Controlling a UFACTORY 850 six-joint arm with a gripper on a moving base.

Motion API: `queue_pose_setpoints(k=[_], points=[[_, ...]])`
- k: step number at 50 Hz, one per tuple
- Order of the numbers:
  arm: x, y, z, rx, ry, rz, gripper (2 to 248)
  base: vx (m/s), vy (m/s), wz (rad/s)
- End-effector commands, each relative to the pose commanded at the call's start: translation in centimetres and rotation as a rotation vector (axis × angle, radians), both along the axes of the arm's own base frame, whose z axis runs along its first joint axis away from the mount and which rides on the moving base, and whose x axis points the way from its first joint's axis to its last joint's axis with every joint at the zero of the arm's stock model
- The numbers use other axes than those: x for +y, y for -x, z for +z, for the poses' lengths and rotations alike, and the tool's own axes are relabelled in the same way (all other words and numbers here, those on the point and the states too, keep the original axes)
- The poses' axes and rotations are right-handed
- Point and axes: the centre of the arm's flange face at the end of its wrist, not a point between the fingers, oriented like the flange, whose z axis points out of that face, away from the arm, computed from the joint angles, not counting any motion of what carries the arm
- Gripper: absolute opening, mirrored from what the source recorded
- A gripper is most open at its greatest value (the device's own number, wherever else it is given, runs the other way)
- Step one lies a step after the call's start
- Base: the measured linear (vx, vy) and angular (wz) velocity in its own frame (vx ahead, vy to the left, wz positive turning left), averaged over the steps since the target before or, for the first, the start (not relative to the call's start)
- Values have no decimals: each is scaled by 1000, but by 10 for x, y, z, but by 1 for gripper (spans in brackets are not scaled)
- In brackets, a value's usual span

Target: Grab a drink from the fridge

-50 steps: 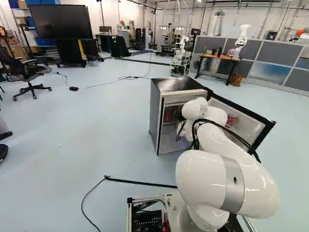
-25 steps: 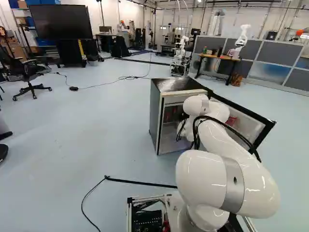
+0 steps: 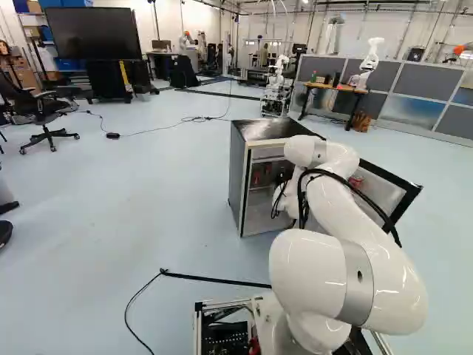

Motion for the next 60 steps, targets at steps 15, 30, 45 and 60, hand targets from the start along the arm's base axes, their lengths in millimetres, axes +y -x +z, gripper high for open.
queue_pose_setpoints(k=[15, 30, 45, 60], points=[[7, 28, 30, 46, -21, -8, 92, 0, 0, 0], [14, 56, 61, 83, -38, -17, 92, 0, 0, 0], [24, 84, 91, 115, -54, -22, 92, 0, 0, 0], [39, 113, 121, 144, -67, -20, 92, 0, 0, 0]])
